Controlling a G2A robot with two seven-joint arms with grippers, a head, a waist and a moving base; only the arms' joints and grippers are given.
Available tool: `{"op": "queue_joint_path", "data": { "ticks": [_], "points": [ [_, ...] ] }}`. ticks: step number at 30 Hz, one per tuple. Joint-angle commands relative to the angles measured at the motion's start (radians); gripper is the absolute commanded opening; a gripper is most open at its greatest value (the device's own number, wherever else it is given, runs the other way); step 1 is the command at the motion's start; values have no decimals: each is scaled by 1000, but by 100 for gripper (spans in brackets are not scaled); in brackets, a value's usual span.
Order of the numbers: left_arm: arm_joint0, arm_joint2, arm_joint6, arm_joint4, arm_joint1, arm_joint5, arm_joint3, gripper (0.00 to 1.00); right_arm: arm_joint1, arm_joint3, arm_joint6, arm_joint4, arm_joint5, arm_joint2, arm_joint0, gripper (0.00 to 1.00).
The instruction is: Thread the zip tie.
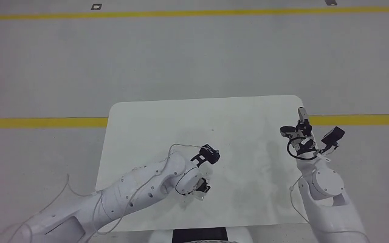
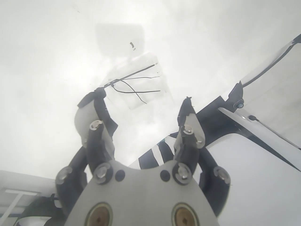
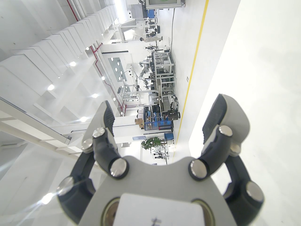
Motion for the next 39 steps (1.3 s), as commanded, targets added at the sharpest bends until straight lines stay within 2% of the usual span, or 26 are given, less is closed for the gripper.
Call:
{"op": "queue_joint_path", "data": {
  "ticks": [1,12,27,39],
  "points": [
    [-2,7,0,0,-5,4,10,53,0,0,0,0,0,0,0,100],
    [-5,44,1,15,-33,24,67,40,0,0,0,0,0,0,0,100],
    [29,29,-7,70,-69,24,126,32,0,0,0,0,0,0,0,100],
    [11,64,-7,93,-104,24,196,26,0,0,0,0,0,0,0,100]
  ]
}}
